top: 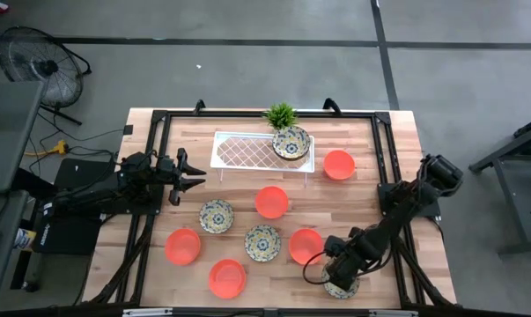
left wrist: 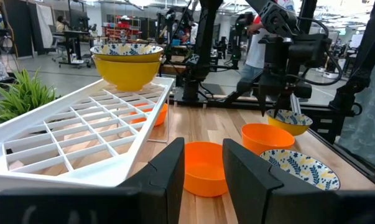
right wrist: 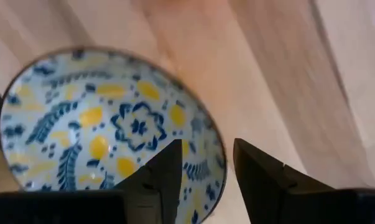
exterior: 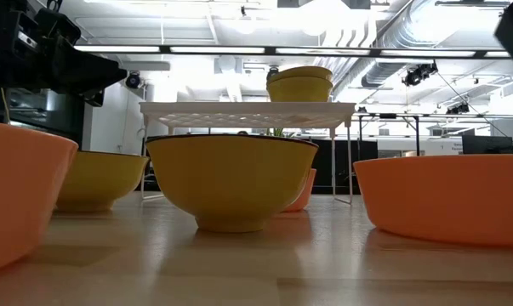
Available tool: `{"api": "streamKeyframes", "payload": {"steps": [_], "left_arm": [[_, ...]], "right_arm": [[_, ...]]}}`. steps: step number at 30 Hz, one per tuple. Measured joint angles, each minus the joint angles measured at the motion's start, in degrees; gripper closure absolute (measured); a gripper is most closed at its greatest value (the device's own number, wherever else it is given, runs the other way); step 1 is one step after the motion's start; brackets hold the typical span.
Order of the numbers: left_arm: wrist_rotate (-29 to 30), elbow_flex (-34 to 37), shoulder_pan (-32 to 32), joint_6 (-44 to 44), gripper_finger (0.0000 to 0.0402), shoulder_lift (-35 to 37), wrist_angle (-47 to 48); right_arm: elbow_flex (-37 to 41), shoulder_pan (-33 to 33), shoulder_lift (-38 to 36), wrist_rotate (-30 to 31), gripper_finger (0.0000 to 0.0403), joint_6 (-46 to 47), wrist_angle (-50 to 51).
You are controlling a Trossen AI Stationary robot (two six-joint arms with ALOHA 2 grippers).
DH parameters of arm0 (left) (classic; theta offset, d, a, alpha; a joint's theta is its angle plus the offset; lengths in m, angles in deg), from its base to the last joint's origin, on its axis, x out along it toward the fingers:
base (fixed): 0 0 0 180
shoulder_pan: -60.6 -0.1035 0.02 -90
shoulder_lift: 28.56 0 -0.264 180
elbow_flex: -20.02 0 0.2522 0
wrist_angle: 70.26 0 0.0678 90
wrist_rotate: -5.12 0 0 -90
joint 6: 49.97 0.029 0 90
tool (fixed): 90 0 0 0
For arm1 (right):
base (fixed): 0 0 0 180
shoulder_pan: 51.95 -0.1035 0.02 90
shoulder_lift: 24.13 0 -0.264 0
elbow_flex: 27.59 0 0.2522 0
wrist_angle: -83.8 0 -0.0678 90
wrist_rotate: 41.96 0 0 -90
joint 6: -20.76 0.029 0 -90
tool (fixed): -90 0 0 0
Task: Pick & Place Mini bowls
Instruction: Stack the yellow bowl on the yellow bowl on the shelf
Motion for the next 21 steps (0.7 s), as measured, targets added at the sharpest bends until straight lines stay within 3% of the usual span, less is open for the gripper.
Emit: {"api": "streamKeyframes", "payload": {"steps": [17, 21], "left_arm": [[0.2, 0.0, 0.0, 0.0, 0.0296, 0.0, 0.0], [0.2, 0.0, 0.0, 0.0, 0.0296, 0.0, 0.0]], "right_arm": [[0.0, 0.4, -0.2, -3.2, 0.0391, -1.5, 0.1], [-0.2, 0.5, -0.3, -4.1, 0.0396, -1.4, 0.0]]}}
